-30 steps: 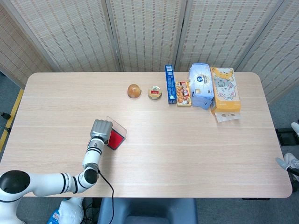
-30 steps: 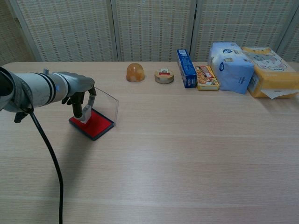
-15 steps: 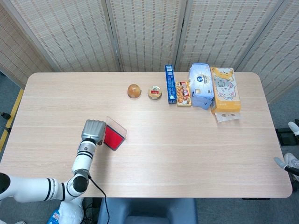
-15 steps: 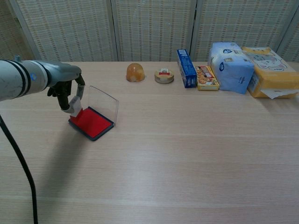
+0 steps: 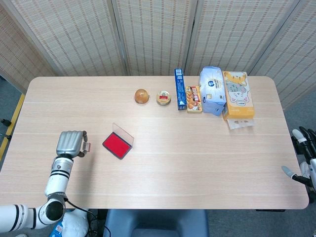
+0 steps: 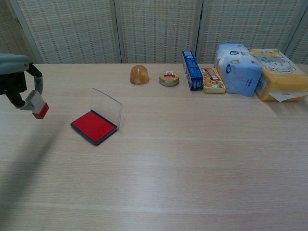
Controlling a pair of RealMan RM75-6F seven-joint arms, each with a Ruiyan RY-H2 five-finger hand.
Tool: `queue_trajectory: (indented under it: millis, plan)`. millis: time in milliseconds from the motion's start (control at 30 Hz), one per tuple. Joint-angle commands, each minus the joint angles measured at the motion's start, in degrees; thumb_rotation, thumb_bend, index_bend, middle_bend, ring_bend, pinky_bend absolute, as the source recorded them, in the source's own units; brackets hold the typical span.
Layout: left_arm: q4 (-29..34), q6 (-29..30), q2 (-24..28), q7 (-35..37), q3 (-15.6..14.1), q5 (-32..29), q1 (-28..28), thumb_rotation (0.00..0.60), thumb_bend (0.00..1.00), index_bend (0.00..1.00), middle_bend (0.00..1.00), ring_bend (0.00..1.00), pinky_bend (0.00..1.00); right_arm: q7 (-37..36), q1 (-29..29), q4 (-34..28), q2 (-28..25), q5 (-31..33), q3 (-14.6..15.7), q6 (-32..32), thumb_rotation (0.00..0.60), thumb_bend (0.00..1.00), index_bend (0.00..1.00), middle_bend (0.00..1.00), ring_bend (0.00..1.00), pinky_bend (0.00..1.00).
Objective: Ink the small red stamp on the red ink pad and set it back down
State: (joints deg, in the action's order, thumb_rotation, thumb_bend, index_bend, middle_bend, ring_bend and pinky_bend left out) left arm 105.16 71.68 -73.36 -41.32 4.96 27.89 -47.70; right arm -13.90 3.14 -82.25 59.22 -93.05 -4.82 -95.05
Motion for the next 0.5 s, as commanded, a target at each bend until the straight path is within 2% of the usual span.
queue_trajectory:
  millis: [33,500]
  plan:
    - [-0.9,-1.9,1.1,3.9,-0.9,3.5,2.4,0.600,0.50,0.76,1.00,0.74,0.65,0.9,0.3,-0.7,0.1,0.1,0.1,0.7,0.600,0.15,0.00,0.00,0.00,0.00]
    - [-10.9,-10.4,-4.0,11.5,-0.9,8.4,4.9,0.600,0.49,0.76,1.00,0.72,0.65,0.8,0.2,-0.7,0.1,0.1,0.3,0.6,0.600,0.15,0.00,0.00,0.00,0.00]
